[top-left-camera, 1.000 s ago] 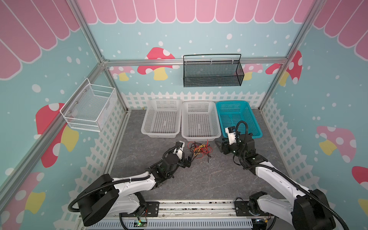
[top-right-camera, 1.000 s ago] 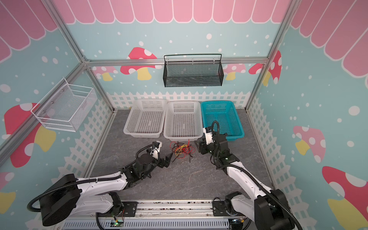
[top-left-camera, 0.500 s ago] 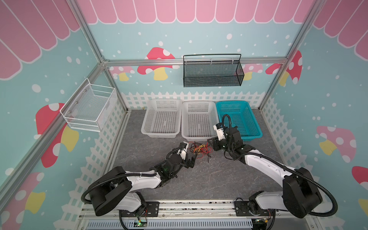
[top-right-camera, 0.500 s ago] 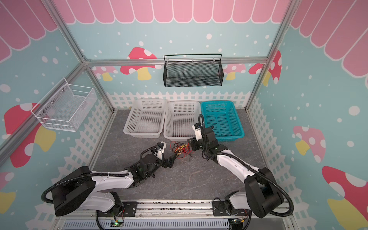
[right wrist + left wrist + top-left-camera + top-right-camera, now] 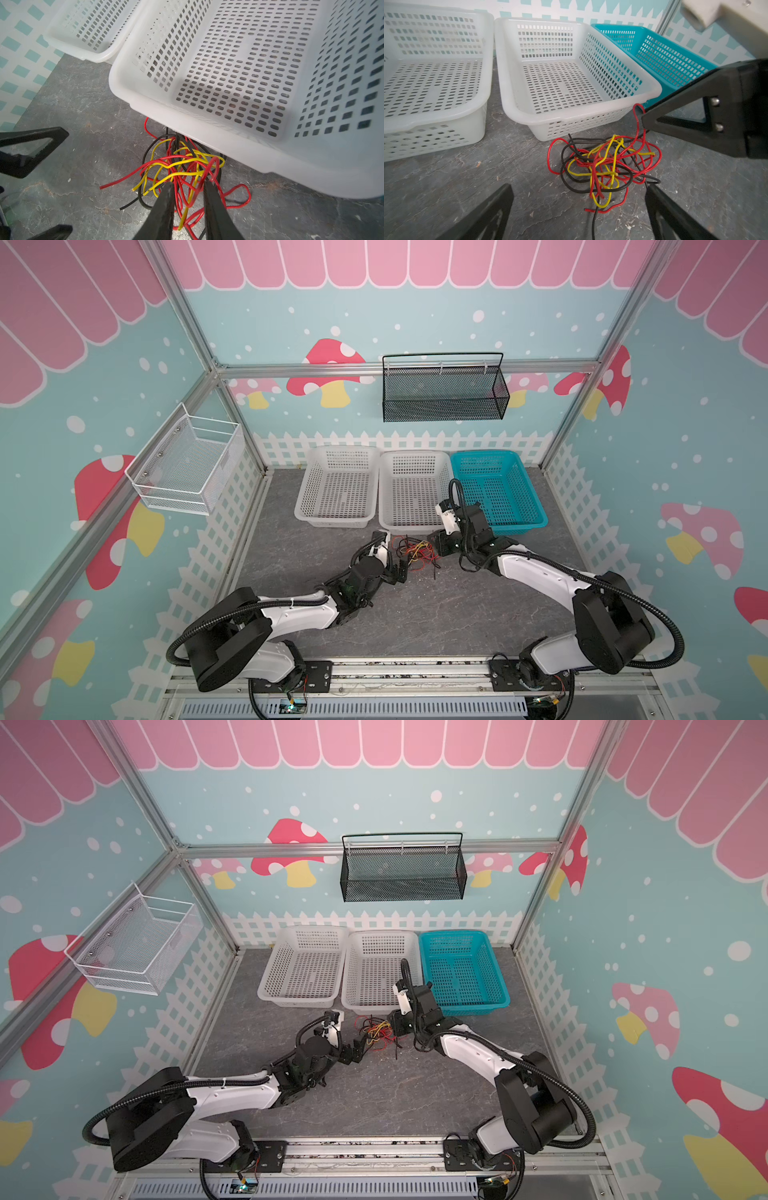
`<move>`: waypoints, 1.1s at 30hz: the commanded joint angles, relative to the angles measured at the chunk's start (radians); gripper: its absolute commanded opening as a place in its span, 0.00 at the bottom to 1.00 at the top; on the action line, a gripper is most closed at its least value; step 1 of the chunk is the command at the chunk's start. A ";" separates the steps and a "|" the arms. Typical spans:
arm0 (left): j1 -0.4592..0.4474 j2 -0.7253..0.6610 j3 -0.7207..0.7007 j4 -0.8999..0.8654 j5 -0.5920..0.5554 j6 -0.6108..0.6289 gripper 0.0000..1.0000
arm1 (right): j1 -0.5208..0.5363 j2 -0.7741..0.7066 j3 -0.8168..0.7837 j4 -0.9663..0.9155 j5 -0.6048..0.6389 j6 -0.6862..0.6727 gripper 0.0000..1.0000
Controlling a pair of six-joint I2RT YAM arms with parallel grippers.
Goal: Untangle and sort cables by color
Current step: Untie the cable.
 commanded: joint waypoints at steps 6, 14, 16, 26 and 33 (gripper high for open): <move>-0.005 -0.034 0.012 -0.070 0.017 -0.046 1.00 | 0.011 0.029 0.022 -0.023 0.048 0.013 0.26; -0.007 0.011 0.053 -0.102 0.169 0.045 1.00 | 0.014 0.063 0.035 -0.008 0.037 0.011 0.12; -0.012 0.022 0.057 -0.093 0.203 0.082 1.00 | 0.014 0.061 0.037 -0.006 0.025 0.007 0.00; -0.064 0.053 0.062 -0.019 0.188 0.254 1.00 | 0.019 -0.058 0.004 -0.010 -0.030 -0.042 0.00; -0.075 0.103 0.097 0.021 0.137 0.265 0.81 | 0.021 -0.144 -0.001 -0.029 -0.116 -0.108 0.00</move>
